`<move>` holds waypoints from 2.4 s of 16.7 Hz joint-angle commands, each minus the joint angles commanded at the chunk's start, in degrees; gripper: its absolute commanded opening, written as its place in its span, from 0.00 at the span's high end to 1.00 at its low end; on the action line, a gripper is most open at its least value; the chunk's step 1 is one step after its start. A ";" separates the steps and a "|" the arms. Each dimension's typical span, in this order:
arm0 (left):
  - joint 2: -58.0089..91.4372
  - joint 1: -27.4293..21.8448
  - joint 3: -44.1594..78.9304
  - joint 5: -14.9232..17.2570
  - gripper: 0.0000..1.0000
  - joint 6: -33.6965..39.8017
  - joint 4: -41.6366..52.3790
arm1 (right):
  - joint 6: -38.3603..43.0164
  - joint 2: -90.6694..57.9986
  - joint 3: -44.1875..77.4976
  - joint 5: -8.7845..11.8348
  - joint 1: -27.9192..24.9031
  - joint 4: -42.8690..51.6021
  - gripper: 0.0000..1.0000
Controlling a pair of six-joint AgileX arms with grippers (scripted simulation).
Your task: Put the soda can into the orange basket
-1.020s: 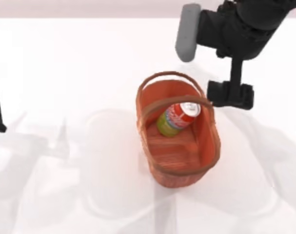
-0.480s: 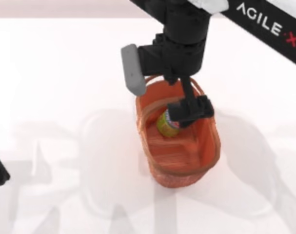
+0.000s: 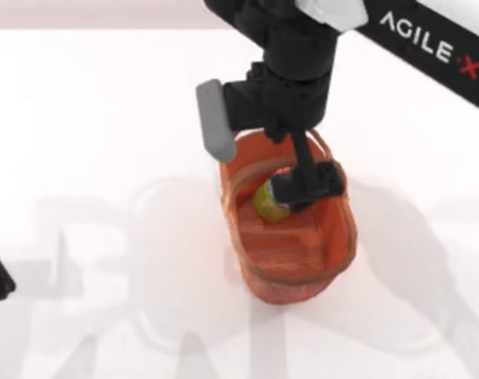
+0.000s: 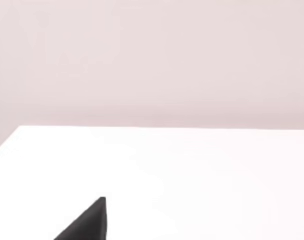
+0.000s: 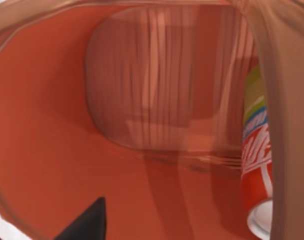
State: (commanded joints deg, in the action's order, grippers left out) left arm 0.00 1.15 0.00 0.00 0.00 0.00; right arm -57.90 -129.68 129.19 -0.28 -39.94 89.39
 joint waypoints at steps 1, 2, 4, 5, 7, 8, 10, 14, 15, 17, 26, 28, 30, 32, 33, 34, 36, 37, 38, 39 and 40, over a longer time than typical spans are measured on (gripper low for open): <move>0.00 0.00 0.00 0.00 0.00 0.00 0.00 | 0.02 0.28 -1.32 0.00 -0.03 -1.04 0.00; 0.00 0.00 0.00 0.00 0.00 0.00 0.00 | 0.05 0.54 -2.51 0.00 -0.05 -1.98 0.00; 0.00 0.00 0.00 0.00 0.00 0.00 0.00 | 0.07 0.83 -3.86 0.01 -0.07 -3.04 0.00; 0.00 0.00 0.00 0.00 0.00 0.00 0.00 | 0.08 0.83 -3.89 0.01 -0.07 -3.06 0.00; 0.00 0.00 0.00 0.00 0.00 0.00 0.00 | 0.08 0.83 -3.89 0.01 -0.07 -3.06 0.00; 0.00 0.00 0.00 0.00 0.00 0.00 0.00 | 0.08 0.83 -3.89 0.01 -0.07 -3.06 0.08; 0.00 0.00 0.00 0.00 0.00 0.00 0.00 | 0.08 0.83 -3.89 0.01 -0.07 -3.06 0.23; 0.00 0.00 0.00 0.00 0.00 0.00 0.00 | 0.08 0.83 -3.89 0.01 -0.07 -3.06 0.53; 0.00 0.00 0.00 0.00 0.00 0.00 0.00 | 0.08 0.83 -3.89 0.01 -0.07 -3.06 0.60; 0.00 0.00 0.00 0.00 0.00 0.00 0.00 | 0.08 0.83 -3.89 0.01 -0.07 -3.06 0.75; 0.00 0.00 0.00 0.00 0.00 0.00 0.00 | 0.08 0.83 -3.89 0.01 -0.07 -3.06 1.00; 0.00 0.00 0.00 0.00 0.00 0.00 0.00 | 0.08 0.83 -3.89 0.01 -0.07 -3.06 1.00; 0.00 0.00 0.00 0.00 0.00 0.00 0.00 | 0.08 0.83 -3.89 0.01 -0.07 -3.06 1.00; 0.00 0.00 0.00 0.00 0.00 0.00 0.00 | 0.08 0.83 -3.89 0.01 -0.07 -3.06 1.00; 0.00 0.00 0.00 0.00 0.00 0.00 0.00 | 0.08 0.83 -3.89 0.01 -0.07 -3.06 1.00; 0.00 0.00 0.00 0.00 0.00 0.00 0.00 | 0.08 0.83 -3.89 0.01 -0.07 -3.06 1.00; 0.00 0.00 0.00 0.00 0.00 0.00 0.00 | 0.08 0.83 -3.89 0.01 -0.07 -3.06 1.00; 0.00 0.00 0.00 0.00 0.00 0.00 0.00 | 0.08 0.83 -3.89 0.01 -0.07 -3.06 1.00; 0.00 0.00 0.00 0.00 0.00 0.00 0.00 | 0.08 0.83 -3.89 0.01 -0.07 -3.06 1.00; 0.00 0.00 0.00 0.00 0.00 0.00 0.00 | 0.08 0.83 -3.89 0.01 -0.07 -3.06 1.00; 0.00 0.00 0.00 0.00 0.00 0.00 0.00 | 0.08 0.83 -3.89 0.01 -0.07 -3.06 1.00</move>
State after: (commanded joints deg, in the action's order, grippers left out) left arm 0.00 1.15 0.00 0.00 0.00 0.00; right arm -57.83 -128.85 125.30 -0.27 -40.01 86.33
